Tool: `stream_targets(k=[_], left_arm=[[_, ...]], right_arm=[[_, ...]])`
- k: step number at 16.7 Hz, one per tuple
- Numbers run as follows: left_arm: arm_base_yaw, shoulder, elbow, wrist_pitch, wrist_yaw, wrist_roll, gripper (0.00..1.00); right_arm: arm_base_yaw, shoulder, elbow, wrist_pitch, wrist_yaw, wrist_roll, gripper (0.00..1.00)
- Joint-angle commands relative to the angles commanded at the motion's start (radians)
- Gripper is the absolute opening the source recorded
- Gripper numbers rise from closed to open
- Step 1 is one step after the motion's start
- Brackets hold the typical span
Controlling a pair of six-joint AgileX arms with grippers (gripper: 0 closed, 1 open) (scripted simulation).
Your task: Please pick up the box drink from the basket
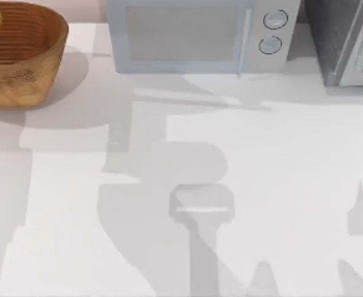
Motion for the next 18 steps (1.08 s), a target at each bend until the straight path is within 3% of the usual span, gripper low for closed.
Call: stream_targets(k=[4, 11, 18], left_arm=[[0.0, -0.067, 0.053, -0.123, -0.002, 0.0, 0.0], [0.0, -0.082, 0.045, -0.143, -0.003, 0.0, 0.0], [-0.019, -0.456, -0.227, -0.261, -0.033, -0.011, 0.0]], right_arm=[[0.0, 0.0, 0.0, 0.0, 0.0, 0.0, 1.0], [0.0, 0.0, 0.0, 0.0, 0.0, 0.0, 1.0], [0.0, 0.0, 0.0, 0.0, 0.0, 0.0, 1.0]])
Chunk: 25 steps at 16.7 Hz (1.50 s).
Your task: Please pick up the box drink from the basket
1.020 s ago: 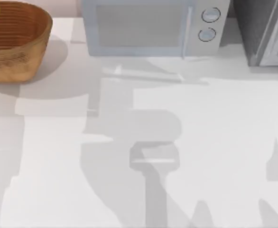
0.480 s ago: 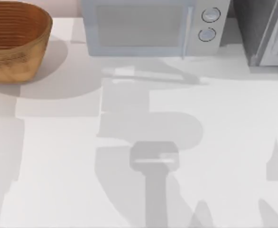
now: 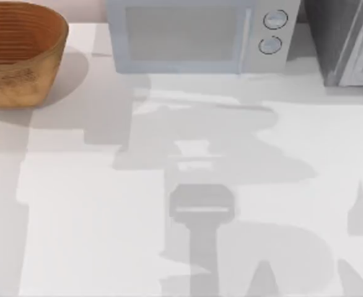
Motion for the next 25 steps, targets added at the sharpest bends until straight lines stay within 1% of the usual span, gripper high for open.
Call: stream_targets(k=[2, 9, 13, 15, 17, 23, 25], left_arm=[[-0.01, -0.199, -0.125, -0.049, -0.013, 0.0, 0.0], [-0.052, -0.997, -0.626, -0.252, -0.064, 0.001, 0.0], [-0.073, -1.302, -0.876, -0.355, -0.088, -0.001, 0.0], [-0.08, -1.389, -0.961, -0.392, -0.096, -0.002, 0.0], [-0.084, -1.433, -1.004, -0.412, -0.101, -0.003, 0.0], [-0.082, -1.435, -1.01, -0.413, -0.101, -0.001, 0.0], [-0.108, -1.406, -1.004, -0.407, -0.132, -0.007, 0.0]], right_arm=[[0.0, 0.0, 0.0, 0.0, 0.0, 0.0, 1.0], [0.0, 0.0, 0.0, 0.0, 0.0, 0.0, 1.0], [0.0, 0.0, 0.0, 0.0, 0.0, 0.0, 1.0], [0.0, 0.0, 0.0, 0.0, 0.0, 0.0, 1.0], [0.0, 0.0, 0.0, 0.0, 0.0, 0.0, 1.0], [0.0, 0.0, 0.0, 0.0, 0.0, 0.0, 1.0], [0.0, 0.0, 0.0, 0.0, 0.0, 0.0, 1.0]])
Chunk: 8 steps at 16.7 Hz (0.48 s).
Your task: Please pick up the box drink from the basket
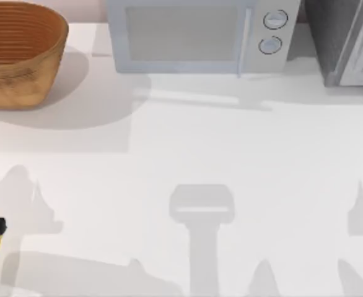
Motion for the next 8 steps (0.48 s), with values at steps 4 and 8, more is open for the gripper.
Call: stream_targets(k=[4, 8], left_arm=[[-0.157, 0.165, 0.052, 0.06, -0.189, -0.023, 0.0], [-0.398, 0.434, 0.155, 0.177, -0.498, -0.056, 0.0]], right_arm=[[0.0, 0.0, 0.0, 0.0, 0.0, 0.0, 1.0], [0.0, 0.0, 0.0, 0.0, 0.0, 0.0, 1.0]])
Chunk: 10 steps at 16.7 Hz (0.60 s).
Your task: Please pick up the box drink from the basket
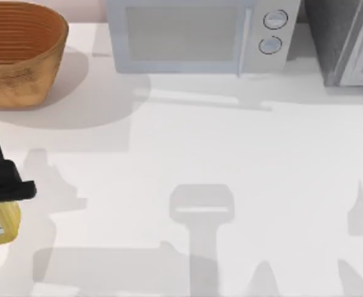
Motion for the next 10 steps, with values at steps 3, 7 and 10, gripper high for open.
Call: stream_targets(k=[3, 7, 10], left_arm=[[-0.195, 0.24, 0.096, 0.112, -0.26, -0.032, 0.0], [-0.448, 0.565, 0.226, 0.265, -0.614, -0.079, 0.0], [-0.605, 0.779, 0.311, 0.368, -0.866, -0.116, 0.0]], right_arm=[[0.0, 0.0, 0.0, 0.0, 0.0, 0.0, 1.0], [0.0, 0.0, 0.0, 0.0, 0.0, 0.0, 1.0], [0.0, 0.0, 0.0, 0.0, 0.0, 0.0, 1.0]])
